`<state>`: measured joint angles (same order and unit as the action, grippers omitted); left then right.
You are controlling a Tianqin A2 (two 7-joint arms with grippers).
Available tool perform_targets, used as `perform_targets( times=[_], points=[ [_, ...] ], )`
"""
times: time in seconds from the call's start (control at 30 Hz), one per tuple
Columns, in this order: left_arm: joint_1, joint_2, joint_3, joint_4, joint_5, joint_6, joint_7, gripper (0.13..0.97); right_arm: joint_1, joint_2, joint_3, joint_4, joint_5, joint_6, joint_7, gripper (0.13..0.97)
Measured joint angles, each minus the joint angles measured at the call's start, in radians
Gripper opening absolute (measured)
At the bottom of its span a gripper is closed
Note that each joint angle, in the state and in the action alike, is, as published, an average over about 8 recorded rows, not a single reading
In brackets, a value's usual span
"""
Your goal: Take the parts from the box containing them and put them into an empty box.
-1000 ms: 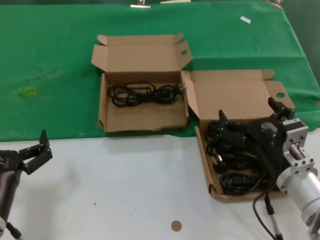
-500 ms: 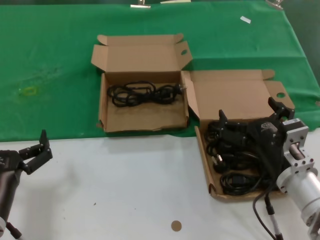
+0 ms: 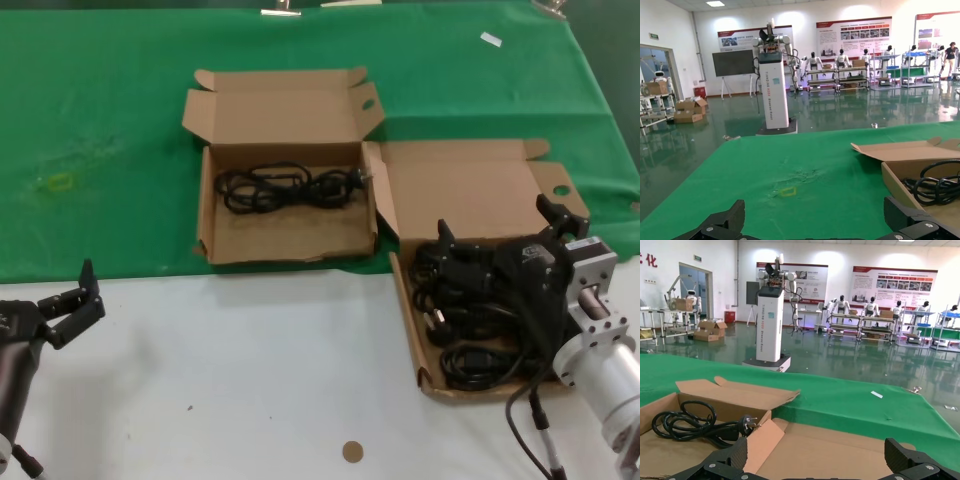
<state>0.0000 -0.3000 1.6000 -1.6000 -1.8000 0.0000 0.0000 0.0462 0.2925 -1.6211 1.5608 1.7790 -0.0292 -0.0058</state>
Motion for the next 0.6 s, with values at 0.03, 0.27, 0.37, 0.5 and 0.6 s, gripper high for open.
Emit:
perform_targets(
  times=[0.03,0.27,0.37,0.5,0.6],
  points=[
    [0.000,0.000,0.000,0.000,0.000,0.000,0.000,0.966,0.000,0.000,0.000,0.000,0.000,0.000,0.000,0.966],
    [0.000,0.000,0.000,0.000,0.000,0.000,0.000,0.966,0.000,0.000,0.000,0.000,0.000,0.000,0.000,0.966],
    [0.000,0.000,0.000,0.000,0.000,0.000,0.000,0.966,0.000,0.000,0.000,0.000,0.000,0.000,0.000,0.966],
    [0.000,0.000,0.000,0.000,0.000,0.000,0.000,0.966,0.000,0.000,0.000,0.000,0.000,0.000,0.000,0.966],
    [0.000,0.000,0.000,0.000,0.000,0.000,0.000,0.966,0.000,0.000,0.000,0.000,0.000,0.000,0.000,0.966]
  ],
)
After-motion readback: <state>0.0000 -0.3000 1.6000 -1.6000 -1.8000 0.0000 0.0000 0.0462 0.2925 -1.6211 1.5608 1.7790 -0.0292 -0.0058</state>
